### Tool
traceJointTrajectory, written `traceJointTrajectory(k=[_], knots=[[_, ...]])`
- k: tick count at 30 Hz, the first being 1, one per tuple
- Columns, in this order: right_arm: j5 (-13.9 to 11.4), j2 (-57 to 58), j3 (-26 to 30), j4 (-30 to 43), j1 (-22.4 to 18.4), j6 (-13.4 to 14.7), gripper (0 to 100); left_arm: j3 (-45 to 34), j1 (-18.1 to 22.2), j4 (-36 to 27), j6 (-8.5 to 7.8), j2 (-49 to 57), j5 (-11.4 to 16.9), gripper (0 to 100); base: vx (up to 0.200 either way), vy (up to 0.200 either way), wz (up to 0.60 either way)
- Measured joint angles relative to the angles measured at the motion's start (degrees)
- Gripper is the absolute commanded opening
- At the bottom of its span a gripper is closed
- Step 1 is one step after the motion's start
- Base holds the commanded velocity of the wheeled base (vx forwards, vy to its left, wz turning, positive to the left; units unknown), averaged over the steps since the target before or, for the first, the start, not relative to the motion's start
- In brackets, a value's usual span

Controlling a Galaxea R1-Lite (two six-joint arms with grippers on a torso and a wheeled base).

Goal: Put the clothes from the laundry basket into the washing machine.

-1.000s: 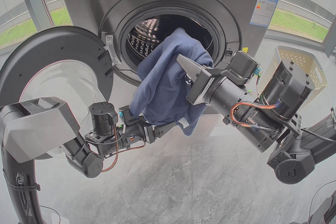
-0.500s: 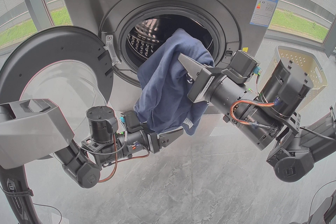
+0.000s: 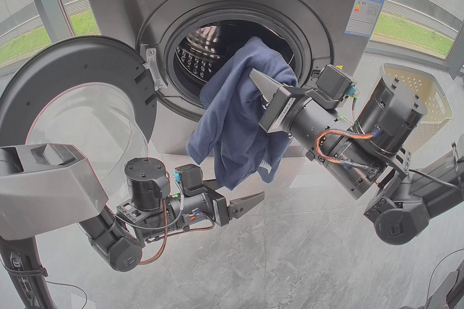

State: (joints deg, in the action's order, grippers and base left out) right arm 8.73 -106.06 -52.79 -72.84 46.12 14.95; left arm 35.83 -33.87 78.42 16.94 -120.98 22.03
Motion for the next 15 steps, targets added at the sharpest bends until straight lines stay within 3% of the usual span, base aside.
traceJointTrajectory(k=[5, 15], knots=[[-0.02, -0.26, 0.26, -0.13, 0.49, 0.02, 0, 2.6, -0.22, 1.52, 0.07, -1.4, -0.33, 100, 0.0, 0.0, 0.0], [-0.02, -0.3, 0.54, -0.34, 1.18, -0.11, 0, 8.48, 0.33, 1.88, -0.06, -5.6, -3.69, 100, 0.0, 0.0, 0.0]])
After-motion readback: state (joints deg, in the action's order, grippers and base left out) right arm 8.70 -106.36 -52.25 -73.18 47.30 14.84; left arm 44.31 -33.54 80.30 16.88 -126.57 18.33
